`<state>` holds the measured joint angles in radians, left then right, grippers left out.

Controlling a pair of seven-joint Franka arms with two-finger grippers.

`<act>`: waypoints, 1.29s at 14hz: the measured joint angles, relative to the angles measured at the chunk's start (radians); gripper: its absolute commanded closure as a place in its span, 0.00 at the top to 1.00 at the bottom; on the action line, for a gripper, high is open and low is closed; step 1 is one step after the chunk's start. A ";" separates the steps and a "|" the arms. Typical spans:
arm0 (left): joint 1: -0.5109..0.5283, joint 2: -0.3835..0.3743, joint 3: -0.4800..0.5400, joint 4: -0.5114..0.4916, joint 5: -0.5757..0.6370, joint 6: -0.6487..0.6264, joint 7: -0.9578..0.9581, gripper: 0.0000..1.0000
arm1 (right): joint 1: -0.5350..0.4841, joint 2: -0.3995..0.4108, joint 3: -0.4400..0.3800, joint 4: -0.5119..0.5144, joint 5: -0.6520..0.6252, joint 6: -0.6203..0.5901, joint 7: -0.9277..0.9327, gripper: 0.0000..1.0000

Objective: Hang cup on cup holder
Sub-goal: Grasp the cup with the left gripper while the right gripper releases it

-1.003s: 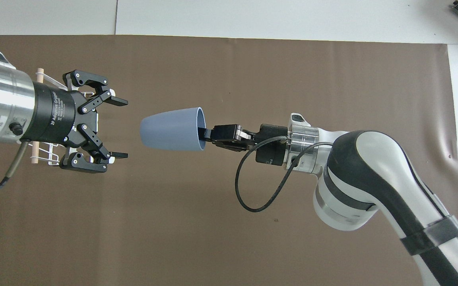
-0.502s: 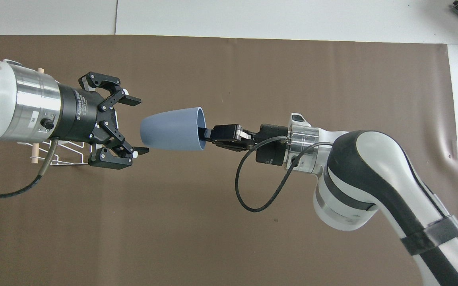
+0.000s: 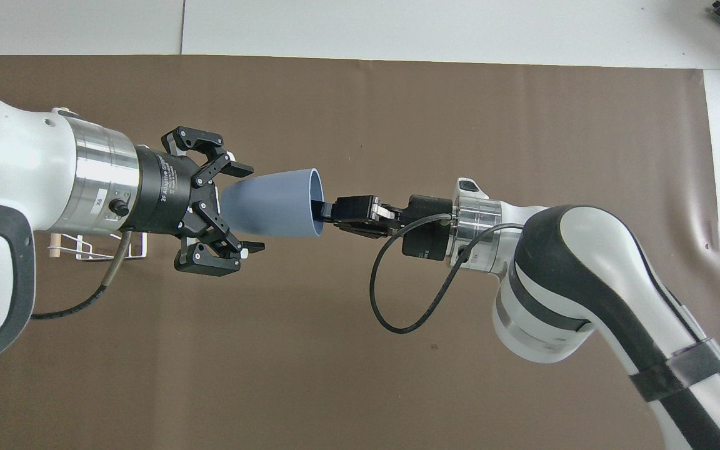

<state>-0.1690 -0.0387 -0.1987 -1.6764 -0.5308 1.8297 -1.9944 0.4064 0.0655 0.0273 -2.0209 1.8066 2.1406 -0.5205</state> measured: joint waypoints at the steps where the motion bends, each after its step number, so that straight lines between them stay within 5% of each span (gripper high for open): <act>1: -0.001 -0.001 0.000 -0.004 0.000 0.002 0.000 1.00 | 0.000 0.000 0.000 0.000 0.000 0.000 0.000 0.00; 8: -0.015 -0.007 -0.001 -0.020 0.000 0.041 0.000 1.00 | 0.000 0.000 -0.001 0.000 0.000 0.000 0.000 0.00; 12: -0.015 -0.008 -0.001 -0.021 0.000 0.053 -0.009 0.10 | -0.001 0.000 -0.002 0.000 0.000 0.002 0.000 0.00; 13: -0.015 -0.009 -0.001 -0.022 0.000 0.054 -0.008 0.00 | -0.001 0.000 -0.002 0.000 0.000 0.001 -0.001 0.00; 18: -0.016 -0.010 -0.001 -0.024 0.000 0.058 -0.007 0.00 | -0.002 0.000 -0.002 0.000 0.000 0.001 -0.002 0.00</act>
<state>-0.1846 -0.0489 -0.1995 -1.7008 -0.5310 1.8873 -2.0011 0.4049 0.0656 0.0249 -2.0207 1.8066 2.1420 -0.5225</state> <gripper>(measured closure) 0.233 0.956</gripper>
